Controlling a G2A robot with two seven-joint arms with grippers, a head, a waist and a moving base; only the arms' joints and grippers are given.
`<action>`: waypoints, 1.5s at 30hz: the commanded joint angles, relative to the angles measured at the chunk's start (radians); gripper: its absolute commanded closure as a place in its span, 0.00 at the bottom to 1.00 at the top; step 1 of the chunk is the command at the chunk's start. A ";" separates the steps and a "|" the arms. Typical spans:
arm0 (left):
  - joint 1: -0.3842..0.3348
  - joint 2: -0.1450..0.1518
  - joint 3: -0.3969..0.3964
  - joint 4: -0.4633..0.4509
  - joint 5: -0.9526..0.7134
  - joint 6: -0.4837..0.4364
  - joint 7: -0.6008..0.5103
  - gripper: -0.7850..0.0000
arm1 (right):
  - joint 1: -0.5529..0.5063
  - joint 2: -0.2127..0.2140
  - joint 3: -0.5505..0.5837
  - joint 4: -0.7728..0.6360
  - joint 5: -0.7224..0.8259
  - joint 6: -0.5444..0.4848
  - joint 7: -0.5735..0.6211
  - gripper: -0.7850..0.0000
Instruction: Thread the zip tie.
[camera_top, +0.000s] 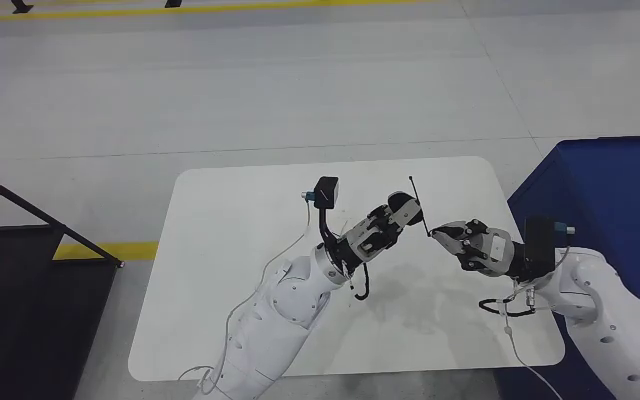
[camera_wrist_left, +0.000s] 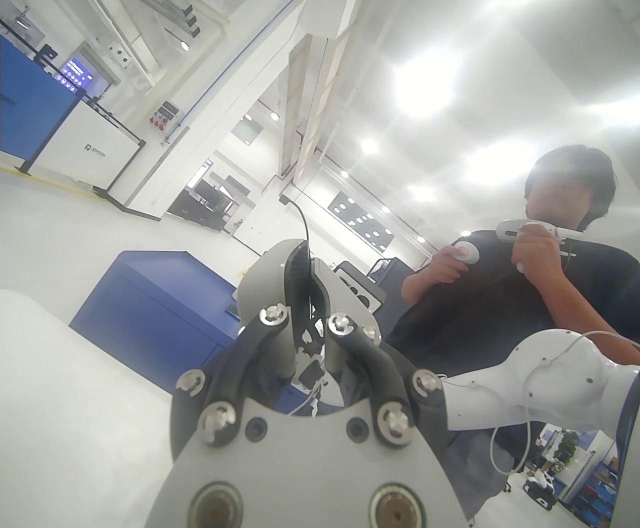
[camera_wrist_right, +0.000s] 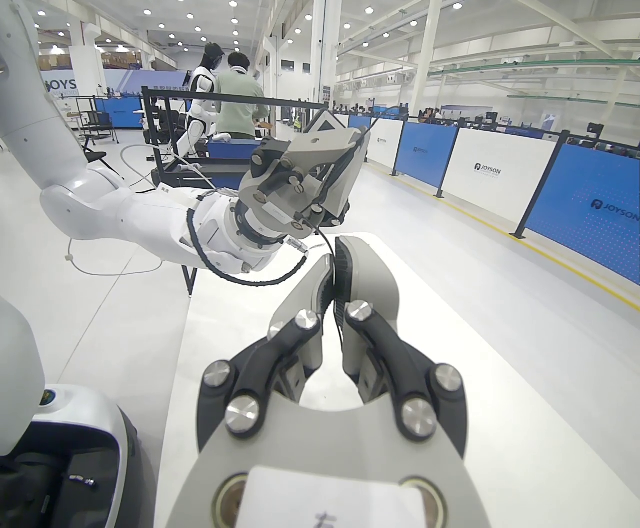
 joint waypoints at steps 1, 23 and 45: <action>0.000 0.000 0.000 0.000 0.000 0.000 0.000 1.00 | 0.000 0.000 0.000 0.000 0.000 0.000 0.000 1.00; 0.000 0.000 0.000 0.000 0.000 0.000 0.000 1.00 | 0.000 0.000 0.000 0.000 0.000 0.000 0.000 1.00; 0.027 0.006 -0.018 -0.058 0.114 -0.021 0.057 1.00 | -0.017 0.002 -0.027 -0.022 0.211 0.000 0.144 1.00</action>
